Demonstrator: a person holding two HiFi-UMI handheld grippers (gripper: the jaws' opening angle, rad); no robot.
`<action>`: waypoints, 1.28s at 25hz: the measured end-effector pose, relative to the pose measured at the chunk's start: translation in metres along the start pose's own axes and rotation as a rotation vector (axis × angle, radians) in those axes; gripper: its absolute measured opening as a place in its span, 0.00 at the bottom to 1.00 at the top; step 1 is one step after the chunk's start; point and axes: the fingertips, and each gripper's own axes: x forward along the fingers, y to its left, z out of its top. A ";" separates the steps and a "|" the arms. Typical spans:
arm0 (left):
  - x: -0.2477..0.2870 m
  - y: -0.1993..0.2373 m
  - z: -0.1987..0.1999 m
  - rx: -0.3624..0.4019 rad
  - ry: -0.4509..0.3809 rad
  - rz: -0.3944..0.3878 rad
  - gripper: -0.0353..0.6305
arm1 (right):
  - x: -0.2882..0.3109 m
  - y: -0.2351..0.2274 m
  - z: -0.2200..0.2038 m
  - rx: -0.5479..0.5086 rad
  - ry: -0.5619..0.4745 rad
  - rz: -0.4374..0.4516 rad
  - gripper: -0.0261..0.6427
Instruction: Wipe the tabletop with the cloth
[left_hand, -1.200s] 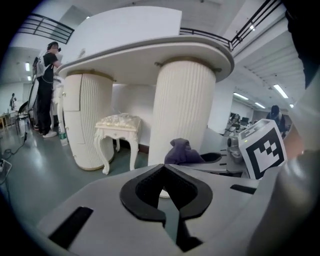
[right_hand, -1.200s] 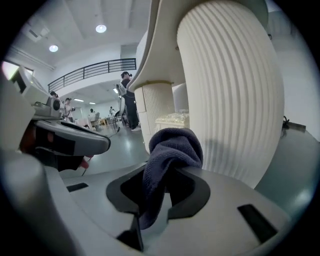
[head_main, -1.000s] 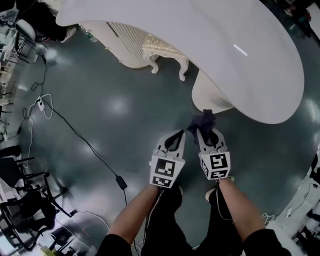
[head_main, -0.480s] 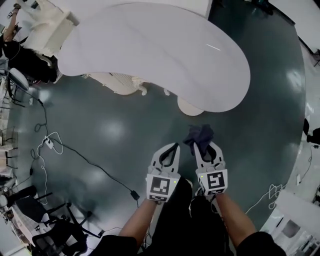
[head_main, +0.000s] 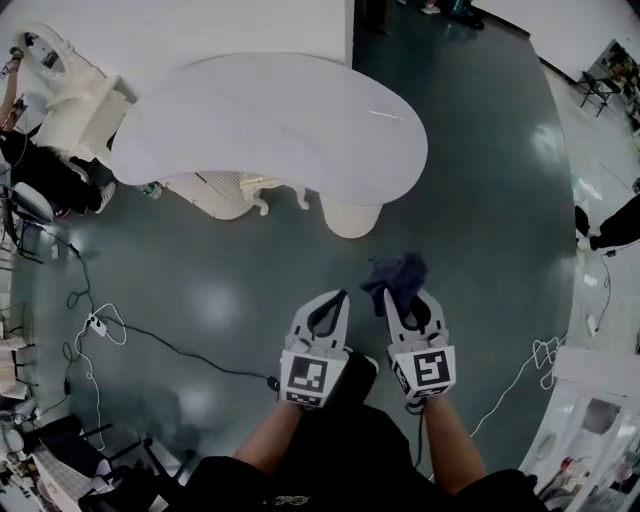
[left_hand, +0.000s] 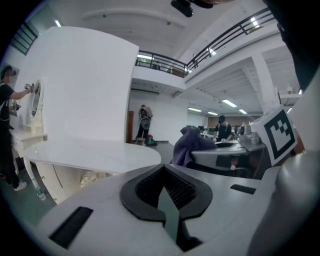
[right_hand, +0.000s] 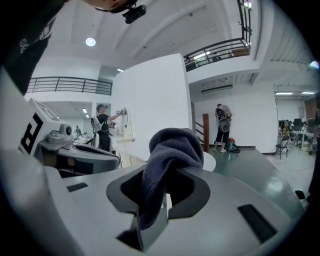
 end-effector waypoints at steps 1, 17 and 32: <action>-0.011 -0.006 0.008 0.000 -0.014 -0.010 0.06 | -0.012 0.007 0.006 -0.008 -0.008 -0.016 0.15; -0.159 -0.074 0.069 0.113 -0.148 -0.157 0.06 | -0.181 0.100 0.083 -0.002 -0.169 -0.238 0.15; -0.216 -0.014 0.081 0.179 -0.221 -0.272 0.06 | -0.153 0.195 0.123 -0.059 -0.219 -0.356 0.15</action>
